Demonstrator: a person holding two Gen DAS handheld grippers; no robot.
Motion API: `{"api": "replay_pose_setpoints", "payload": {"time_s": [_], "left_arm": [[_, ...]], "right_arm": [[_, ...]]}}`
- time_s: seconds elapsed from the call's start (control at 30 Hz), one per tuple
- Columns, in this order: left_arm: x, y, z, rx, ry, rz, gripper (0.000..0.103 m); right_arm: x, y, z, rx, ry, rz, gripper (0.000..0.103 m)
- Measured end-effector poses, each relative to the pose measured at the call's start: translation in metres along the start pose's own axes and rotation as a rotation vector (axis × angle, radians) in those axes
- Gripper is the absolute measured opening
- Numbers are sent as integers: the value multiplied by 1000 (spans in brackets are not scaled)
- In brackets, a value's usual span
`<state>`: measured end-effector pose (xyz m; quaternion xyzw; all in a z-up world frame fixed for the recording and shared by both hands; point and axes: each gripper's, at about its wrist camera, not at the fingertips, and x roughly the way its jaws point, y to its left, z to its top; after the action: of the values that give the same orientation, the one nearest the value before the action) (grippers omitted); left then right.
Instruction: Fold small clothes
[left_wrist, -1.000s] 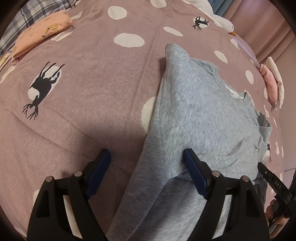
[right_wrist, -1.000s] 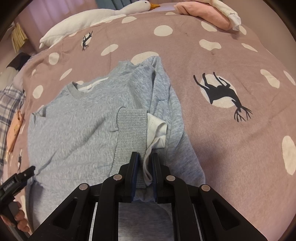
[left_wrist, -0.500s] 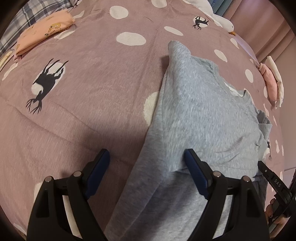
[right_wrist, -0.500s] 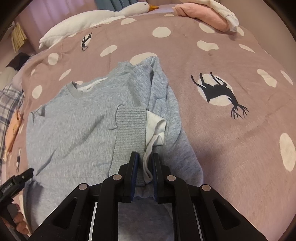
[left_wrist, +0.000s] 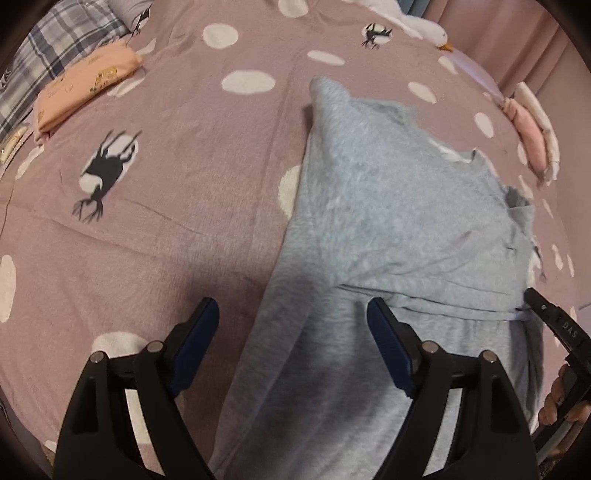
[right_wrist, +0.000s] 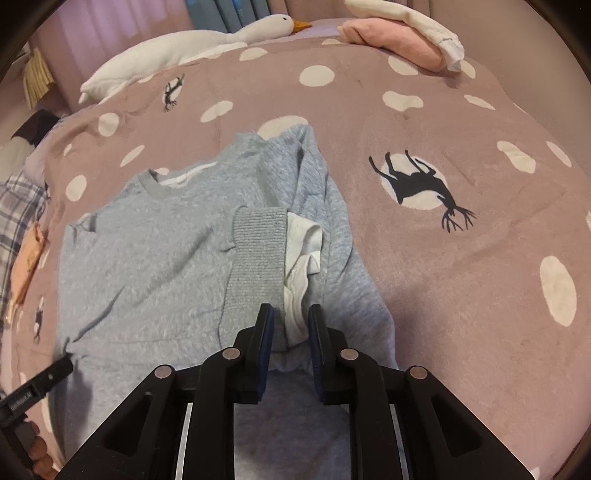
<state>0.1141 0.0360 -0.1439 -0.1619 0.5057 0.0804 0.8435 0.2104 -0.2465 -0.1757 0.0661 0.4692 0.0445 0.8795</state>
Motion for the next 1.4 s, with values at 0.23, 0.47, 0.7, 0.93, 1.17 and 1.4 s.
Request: {"api": "replay_pose_setpoints", "payload": {"time_s": [0.23,0.47,0.7,0.93,1.17,1.4], "left_arm": [[-48,-4,4,42,-133,1,83],[-73,-5,4,55,-186,-46,83],[-90,-4,-1,76,-195,-111,99],[-88,12,-20,97,-96,-200,100],[-67,37,-49,60,62,-242,99],[-56,48,-80,54,170,-261,90]], "right_arm": [[-40,7,5,-50,-126,-1,57],[-87,13,11,-58,-252,63,66],[-122,22,4,-113,-343,110,82],[-139,14,-14,-145,-331,165,86],[-139,-2,-39,-152,-269,139,86],[-126,-19,-71,-146,-127,110,86]]}}
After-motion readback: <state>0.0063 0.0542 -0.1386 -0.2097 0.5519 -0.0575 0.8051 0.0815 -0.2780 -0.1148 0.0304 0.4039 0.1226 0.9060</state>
